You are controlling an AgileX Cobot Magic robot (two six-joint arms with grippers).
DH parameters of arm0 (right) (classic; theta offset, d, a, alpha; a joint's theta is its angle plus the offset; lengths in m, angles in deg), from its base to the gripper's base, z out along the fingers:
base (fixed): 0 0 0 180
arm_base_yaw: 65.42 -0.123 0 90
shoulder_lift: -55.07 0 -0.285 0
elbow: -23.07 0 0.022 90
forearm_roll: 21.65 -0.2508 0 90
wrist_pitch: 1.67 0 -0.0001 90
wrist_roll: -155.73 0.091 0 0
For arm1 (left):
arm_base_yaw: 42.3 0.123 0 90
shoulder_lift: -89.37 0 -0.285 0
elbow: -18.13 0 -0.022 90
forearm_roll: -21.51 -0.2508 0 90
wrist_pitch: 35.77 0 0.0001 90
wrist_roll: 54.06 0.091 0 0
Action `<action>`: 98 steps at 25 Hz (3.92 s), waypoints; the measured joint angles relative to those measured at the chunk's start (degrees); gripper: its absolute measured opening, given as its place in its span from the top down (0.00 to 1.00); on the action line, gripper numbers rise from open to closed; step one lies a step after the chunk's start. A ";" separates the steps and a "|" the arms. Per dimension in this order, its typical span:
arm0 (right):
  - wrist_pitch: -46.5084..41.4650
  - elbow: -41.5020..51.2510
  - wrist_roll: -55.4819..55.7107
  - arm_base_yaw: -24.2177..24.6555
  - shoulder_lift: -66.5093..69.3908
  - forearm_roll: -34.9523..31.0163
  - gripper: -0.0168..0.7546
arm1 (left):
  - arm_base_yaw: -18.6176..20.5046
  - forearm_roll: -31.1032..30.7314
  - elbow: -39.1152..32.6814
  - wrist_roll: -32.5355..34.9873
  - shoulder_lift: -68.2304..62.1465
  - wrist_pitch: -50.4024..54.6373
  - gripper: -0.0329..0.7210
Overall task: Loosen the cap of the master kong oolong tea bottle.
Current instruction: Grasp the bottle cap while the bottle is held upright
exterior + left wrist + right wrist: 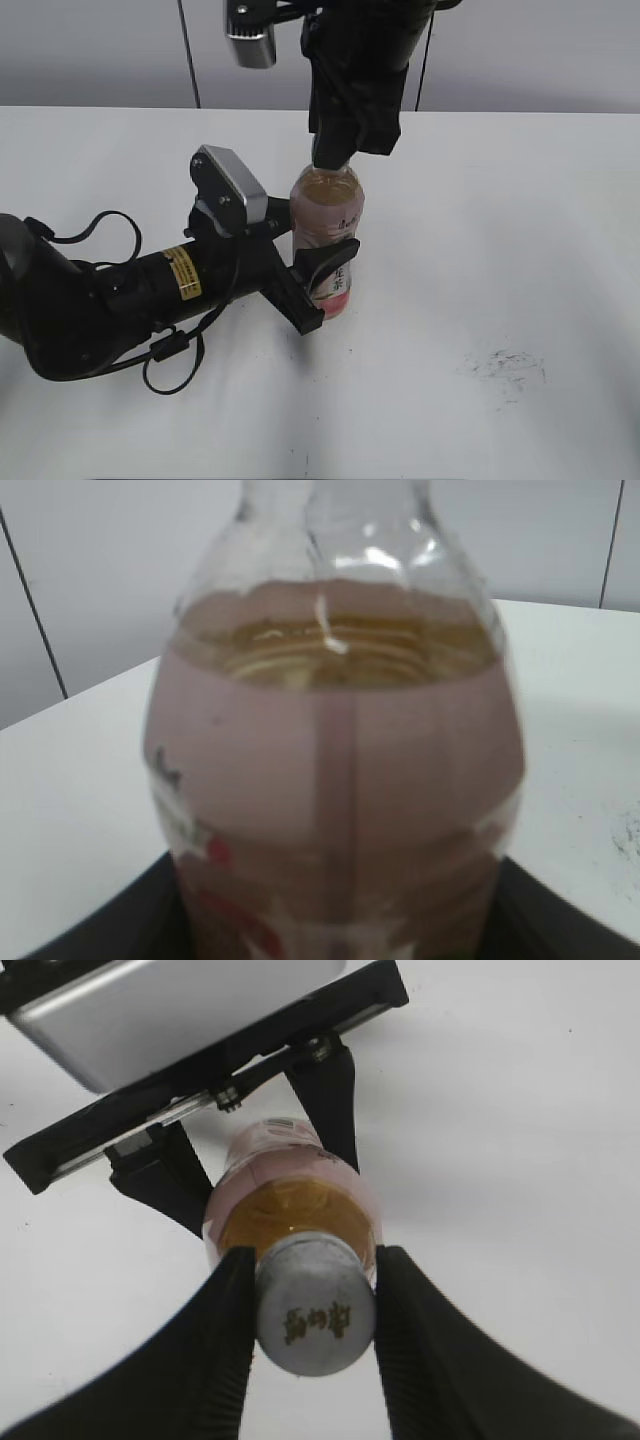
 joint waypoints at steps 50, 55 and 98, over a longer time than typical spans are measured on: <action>0.10 0.68 -1.31 0.00 -0.83 -0.06 0.62 | 0.00 -0.23 0.00 -0.10 0.00 0.00 0.45; 0.10 0.68 4.89 0.00 -0.83 -0.72 0.28 | 0.00 -0.23 0.00 -0.10 0.00 0.00 0.45; 0.04 0.82 6.45 -0.06 0.26 0.16 0.62 | 0.00 -0.46 0.00 -0.10 0.00 0.00 0.45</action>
